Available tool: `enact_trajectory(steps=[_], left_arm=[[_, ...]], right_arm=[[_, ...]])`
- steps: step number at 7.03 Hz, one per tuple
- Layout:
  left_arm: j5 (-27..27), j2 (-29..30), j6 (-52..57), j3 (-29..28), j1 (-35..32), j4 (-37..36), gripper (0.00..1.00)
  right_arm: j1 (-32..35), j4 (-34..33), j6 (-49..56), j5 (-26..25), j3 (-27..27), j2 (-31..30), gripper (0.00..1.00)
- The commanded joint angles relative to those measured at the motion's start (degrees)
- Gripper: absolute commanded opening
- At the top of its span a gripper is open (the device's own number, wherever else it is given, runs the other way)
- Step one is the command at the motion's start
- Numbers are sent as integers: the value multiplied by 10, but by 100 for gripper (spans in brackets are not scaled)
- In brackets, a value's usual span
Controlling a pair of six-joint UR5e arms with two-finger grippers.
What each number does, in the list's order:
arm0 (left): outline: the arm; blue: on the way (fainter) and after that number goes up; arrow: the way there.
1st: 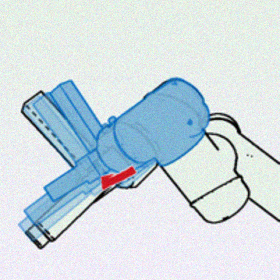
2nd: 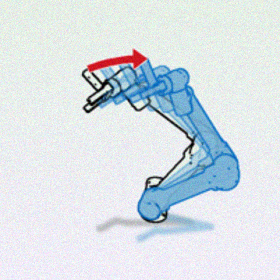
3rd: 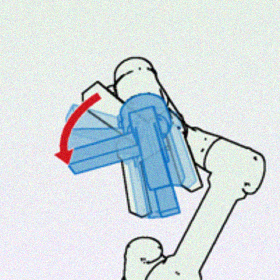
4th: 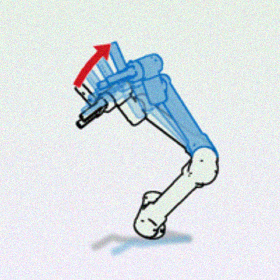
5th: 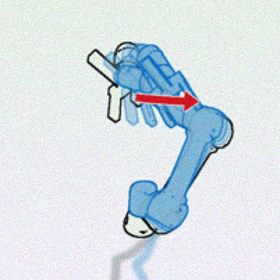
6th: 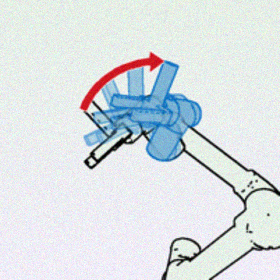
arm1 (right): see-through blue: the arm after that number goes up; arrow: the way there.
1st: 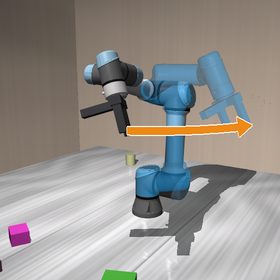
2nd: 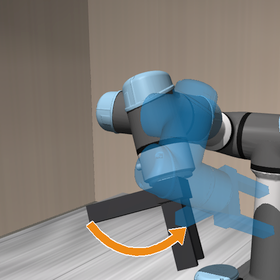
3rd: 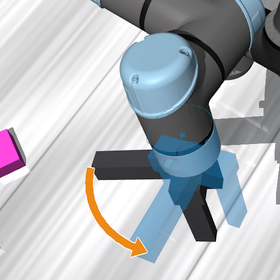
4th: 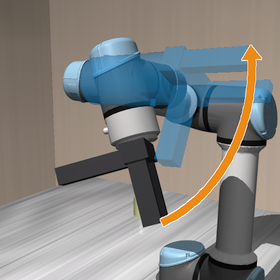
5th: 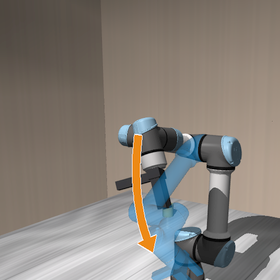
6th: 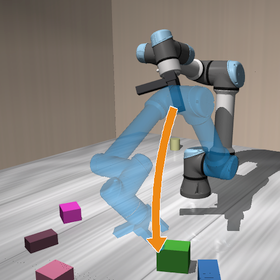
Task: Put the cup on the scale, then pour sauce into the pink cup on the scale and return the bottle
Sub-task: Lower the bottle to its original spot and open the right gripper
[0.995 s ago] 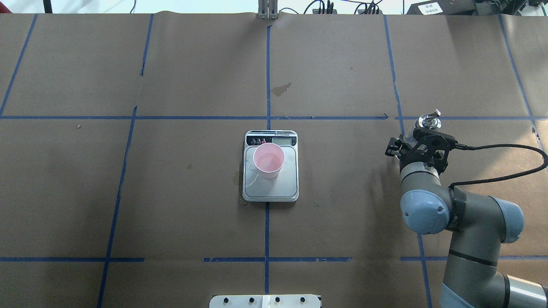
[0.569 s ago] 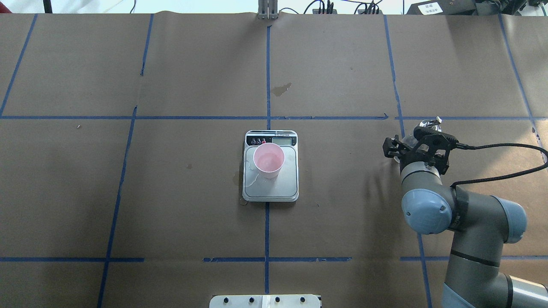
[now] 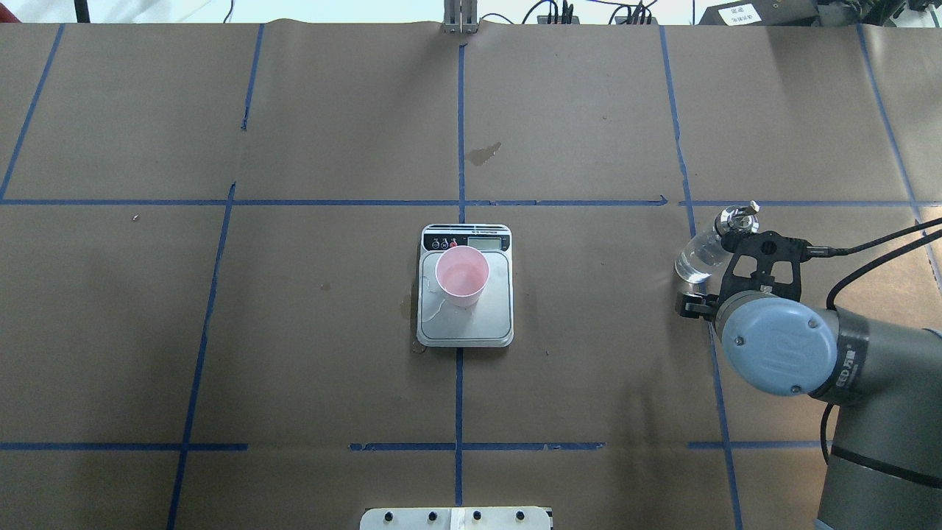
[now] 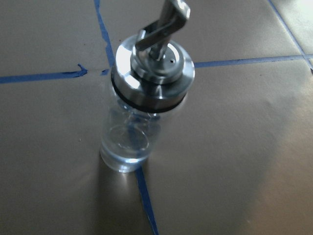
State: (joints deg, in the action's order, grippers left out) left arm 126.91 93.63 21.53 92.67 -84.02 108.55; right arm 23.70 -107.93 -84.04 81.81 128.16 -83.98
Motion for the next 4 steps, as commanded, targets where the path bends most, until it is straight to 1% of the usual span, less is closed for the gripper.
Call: enact_trajectory(steps=[1,2,3,4], left_arm=[[0,1,0,0,0,0,100],[0,1,0,0,0,0,100],[0,1,0,0,0,0,100],[0,1,1,0,0,0,100]], right_arm=[[103,-158,161,192,60,72,100],[158,-210,265,238,85,88,100],[218,-224,370,291,88,88,100],[282,-224,469,345,79,84,100]])
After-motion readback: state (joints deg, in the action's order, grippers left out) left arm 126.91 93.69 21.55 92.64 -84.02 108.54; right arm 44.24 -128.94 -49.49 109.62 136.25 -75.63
